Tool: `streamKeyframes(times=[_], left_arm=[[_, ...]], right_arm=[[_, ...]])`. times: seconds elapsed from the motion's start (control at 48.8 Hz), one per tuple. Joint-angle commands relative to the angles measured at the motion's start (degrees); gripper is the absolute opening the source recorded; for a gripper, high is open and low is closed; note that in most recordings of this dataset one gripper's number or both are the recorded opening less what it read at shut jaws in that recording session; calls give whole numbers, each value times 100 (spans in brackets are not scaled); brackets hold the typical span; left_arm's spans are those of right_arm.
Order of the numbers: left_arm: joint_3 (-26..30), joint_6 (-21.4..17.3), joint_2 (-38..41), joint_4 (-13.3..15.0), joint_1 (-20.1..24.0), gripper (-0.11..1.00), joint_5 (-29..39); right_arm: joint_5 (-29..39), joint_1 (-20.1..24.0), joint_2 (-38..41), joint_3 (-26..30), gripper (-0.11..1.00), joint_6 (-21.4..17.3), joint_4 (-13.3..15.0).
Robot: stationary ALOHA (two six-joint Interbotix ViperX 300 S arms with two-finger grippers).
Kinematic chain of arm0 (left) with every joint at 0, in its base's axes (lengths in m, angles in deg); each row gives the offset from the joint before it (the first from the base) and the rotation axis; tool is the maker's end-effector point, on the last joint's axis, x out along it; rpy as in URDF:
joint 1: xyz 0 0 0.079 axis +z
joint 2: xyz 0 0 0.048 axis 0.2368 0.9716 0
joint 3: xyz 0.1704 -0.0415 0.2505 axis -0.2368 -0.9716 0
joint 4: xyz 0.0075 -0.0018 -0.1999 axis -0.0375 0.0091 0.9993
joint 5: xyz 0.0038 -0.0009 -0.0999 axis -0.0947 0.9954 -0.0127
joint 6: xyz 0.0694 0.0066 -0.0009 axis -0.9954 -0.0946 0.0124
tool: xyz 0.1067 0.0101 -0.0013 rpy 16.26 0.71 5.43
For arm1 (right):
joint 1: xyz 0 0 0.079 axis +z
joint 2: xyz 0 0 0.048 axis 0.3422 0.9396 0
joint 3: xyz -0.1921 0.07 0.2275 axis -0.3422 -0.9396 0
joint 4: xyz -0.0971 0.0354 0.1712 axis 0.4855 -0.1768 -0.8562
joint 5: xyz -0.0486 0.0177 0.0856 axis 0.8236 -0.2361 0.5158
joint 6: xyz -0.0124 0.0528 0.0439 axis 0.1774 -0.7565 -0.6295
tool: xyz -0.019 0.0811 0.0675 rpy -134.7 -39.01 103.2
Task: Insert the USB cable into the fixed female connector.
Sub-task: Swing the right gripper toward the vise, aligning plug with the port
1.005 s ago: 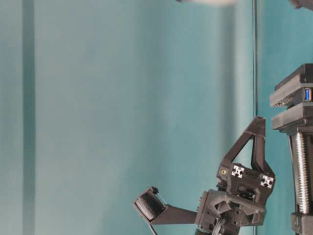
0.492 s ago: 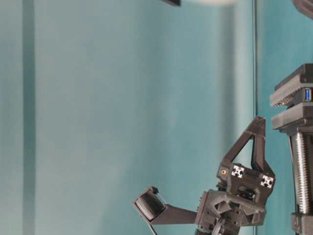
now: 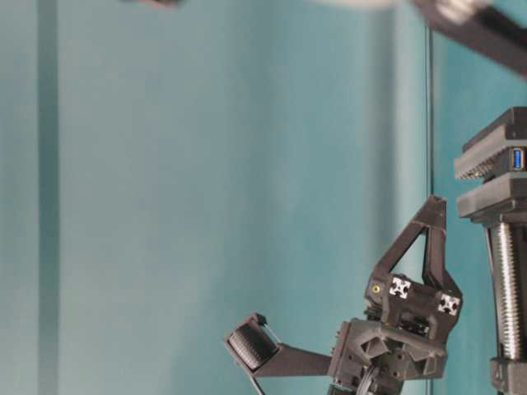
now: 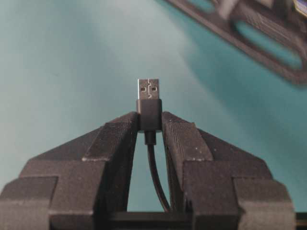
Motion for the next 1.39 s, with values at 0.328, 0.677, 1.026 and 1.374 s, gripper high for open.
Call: streamKeyframes(times=[0.328, 0.677, 1.026, 1.374], left_arm=[[79, -62, -26, -18, 18, 2, -18], [132, -62, 35, -18, 62, 2, -26], [264, -53, 123, -18, 62, 2, -26], [264, -26, 123, -18, 62, 2, 167]], right_arm=[[-2373, 299, 1380, 1644, 22, -272, -694], [-2997, 272, 2145, 1969, 22, -835, -703], [-3120, 0, 2162, 1942, 22, -835, -703], [-3138, -237, 2162, 1916, 22, -844, -694]])
